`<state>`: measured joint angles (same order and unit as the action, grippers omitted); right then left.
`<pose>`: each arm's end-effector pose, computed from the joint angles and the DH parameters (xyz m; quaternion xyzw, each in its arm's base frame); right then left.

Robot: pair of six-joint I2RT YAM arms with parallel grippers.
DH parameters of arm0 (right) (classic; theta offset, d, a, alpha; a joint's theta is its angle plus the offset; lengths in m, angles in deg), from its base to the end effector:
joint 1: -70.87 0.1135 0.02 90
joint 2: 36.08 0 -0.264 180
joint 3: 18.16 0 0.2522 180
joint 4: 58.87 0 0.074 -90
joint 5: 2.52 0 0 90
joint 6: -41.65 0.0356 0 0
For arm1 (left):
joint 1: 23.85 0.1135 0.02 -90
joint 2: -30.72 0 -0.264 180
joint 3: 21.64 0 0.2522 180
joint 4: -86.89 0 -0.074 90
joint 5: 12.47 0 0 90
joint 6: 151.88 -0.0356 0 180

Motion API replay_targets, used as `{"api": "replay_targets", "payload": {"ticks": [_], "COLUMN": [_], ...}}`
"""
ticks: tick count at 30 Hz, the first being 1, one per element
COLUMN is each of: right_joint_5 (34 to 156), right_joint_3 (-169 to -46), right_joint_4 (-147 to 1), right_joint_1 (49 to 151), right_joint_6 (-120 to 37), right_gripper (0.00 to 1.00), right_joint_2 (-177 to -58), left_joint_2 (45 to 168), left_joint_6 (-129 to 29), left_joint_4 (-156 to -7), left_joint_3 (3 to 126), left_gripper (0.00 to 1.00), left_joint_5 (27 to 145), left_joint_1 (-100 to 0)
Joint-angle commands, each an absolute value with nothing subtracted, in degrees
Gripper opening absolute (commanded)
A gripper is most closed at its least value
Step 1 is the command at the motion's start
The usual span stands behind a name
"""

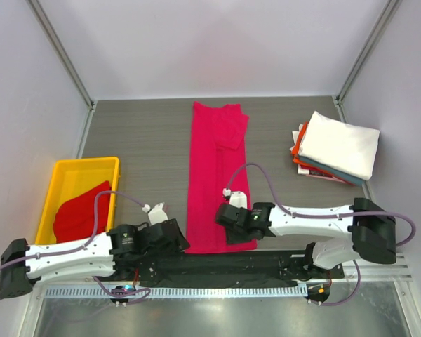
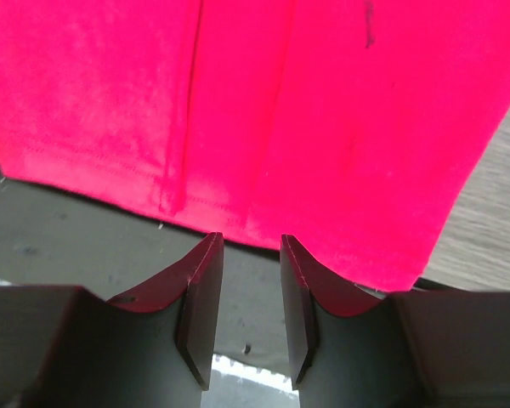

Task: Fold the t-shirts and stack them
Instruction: Fold the tshirt

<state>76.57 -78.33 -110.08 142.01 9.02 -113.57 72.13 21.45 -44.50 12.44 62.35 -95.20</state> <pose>0.0851 0.2282 0.1948 -0.0997 0.9731 0.1264 0.1647 0.0513 -0.1229 0.1662 -0.1374 0.9386 -0.2556 0.1868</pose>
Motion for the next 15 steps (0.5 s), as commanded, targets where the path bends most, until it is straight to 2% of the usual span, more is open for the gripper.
{"api": "replay_targets", "payload": {"ticks": [1, 15], "right_joint_5": [71.93, 74.03], "right_joint_3": [-81.84, -81.14], "right_joint_4": [-110.42, -108.67], "right_joint_1": [143.03, 143.65], "right_joint_6": [10.19, 11.16], "right_gripper": [0.39, 0.32], "right_joint_2": [-115.62, -120.98], "left_joint_2": [69.57, 67.02], "left_joint_6": [22.58, 22.76], "left_joint_4": [-43.41, -43.93], "left_joint_3": [11.81, 9.52], "left_gripper": [0.45, 0.43], "left_joint_5": [61.19, 61.89], "left_joint_1": [-94.86, -94.86]}}
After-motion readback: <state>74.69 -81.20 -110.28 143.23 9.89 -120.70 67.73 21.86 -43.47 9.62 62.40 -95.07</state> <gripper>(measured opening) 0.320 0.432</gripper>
